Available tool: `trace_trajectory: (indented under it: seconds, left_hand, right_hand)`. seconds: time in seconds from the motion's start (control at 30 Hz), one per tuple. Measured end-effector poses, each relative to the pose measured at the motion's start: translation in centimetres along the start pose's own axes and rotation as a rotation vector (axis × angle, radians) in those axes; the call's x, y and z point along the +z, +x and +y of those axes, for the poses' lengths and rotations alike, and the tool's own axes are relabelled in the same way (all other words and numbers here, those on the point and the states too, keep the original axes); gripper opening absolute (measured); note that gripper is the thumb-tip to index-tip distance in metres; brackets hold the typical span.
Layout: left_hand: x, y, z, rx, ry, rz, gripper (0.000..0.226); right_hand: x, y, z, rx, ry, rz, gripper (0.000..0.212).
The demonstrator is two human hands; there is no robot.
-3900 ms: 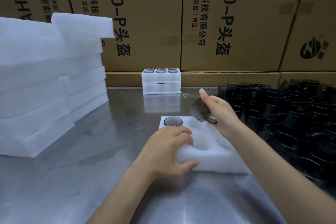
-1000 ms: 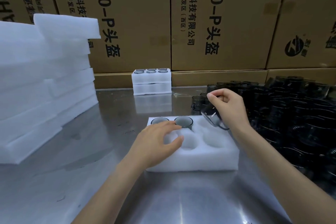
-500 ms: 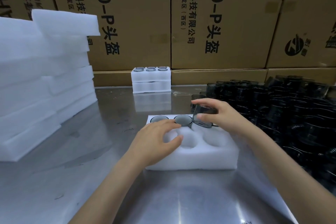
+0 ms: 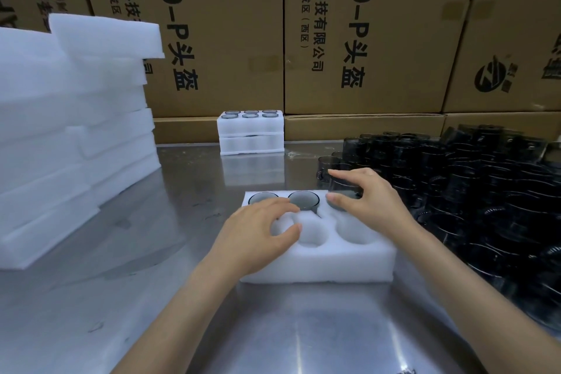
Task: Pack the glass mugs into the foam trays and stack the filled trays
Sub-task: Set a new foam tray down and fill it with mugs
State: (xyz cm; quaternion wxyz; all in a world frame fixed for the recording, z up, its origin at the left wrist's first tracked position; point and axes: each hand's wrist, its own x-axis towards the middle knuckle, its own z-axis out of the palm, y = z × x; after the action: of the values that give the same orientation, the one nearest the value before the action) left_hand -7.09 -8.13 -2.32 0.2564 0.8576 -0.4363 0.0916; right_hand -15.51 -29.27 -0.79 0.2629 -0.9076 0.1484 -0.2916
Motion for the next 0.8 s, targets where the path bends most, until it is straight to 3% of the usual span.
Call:
trace_trajectory:
  seconds: [0.43,0.57,0.67,0.8]
  left_hand:
    - [-0.6,0.3,0.7,0.023,0.065,-0.01,0.031]
    - [-0.6,1.9,2.4,0.106,0.129,0.05,0.044]
    - [0.3,3.5,4.5,0.204,0.049,-0.097,0.066]
    - [1.8,4.5,5.5,0.252,0.093,-0.206,0.068]
  right_hand:
    - [-0.3,-0.6,0.1,0.006,-0.034,-0.104,0.058]
    - [-1.3,-1.4,0.4,-0.038,-0.083,-0.093,0.057]
    - [-1.5,-2.1,0.9,-0.066,-0.134,-0.154,0.06]
    - [-1.7,-2.3,1.2,-0.044,-0.114,-0.238,0.05]
